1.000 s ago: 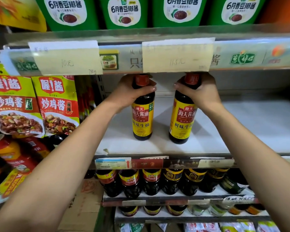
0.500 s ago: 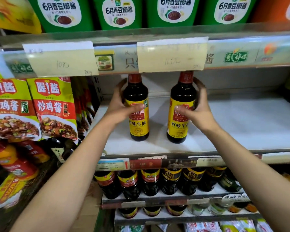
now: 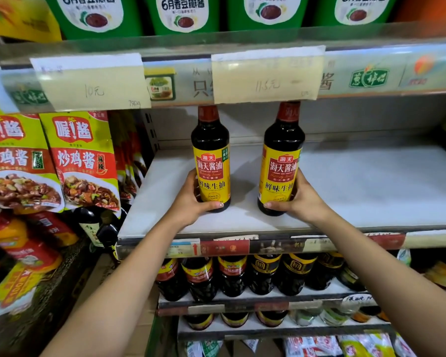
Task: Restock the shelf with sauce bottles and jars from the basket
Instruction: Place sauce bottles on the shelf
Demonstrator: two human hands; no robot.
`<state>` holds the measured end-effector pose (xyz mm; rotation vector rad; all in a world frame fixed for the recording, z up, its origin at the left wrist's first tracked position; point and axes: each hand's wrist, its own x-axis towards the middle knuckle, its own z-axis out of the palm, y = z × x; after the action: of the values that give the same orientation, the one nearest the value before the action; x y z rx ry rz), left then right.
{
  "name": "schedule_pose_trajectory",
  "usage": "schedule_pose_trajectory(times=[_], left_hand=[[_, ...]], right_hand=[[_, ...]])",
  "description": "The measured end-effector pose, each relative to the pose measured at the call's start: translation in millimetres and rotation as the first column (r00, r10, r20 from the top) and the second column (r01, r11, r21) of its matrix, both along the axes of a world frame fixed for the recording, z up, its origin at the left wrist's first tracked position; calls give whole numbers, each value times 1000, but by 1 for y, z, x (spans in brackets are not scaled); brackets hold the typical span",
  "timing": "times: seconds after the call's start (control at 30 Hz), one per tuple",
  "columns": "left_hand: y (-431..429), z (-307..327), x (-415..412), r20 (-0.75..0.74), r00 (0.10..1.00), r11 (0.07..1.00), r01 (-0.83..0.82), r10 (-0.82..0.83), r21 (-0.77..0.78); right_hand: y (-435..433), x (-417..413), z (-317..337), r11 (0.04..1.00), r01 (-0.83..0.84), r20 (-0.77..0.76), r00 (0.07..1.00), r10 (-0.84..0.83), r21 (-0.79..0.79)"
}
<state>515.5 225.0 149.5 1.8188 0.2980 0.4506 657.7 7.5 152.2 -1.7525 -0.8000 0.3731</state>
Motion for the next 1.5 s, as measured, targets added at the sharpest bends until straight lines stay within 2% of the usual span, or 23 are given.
schedule_pose_trajectory(times=[0.2, 0.53, 0.87, 0.97, 1.27, 1.5], left_hand=[[4, -3, 1, -2, 1000, 1000, -18, 18, 16], [18, -2, 4, 14, 998, 998, -64, 64, -17], [43, -1, 11, 44, 996, 992, -76, 80, -98], [54, -4, 15, 41, 994, 992, -98, 101, -78], [76, 3, 24, 57, 990, 986, -124, 130, -109], [99, 2, 38, 74, 979, 980, -187, 191, -61]], right_hand=[[4, -4, 0, 996, 83, -7, 997, -83, 10], [27, 3, 5, 997, 76, -50, 996, -74, 21], [70, 16, 7, 1000, 23, 18, 1000, -23, 4], [84, 19, 7, 1000, 7, 12, 1000, -7, 16], [123, 28, 4, 998, 51, 27, 998, -52, 25], [144, 41, 5, 995, 101, 78, 992, -99, -23]])
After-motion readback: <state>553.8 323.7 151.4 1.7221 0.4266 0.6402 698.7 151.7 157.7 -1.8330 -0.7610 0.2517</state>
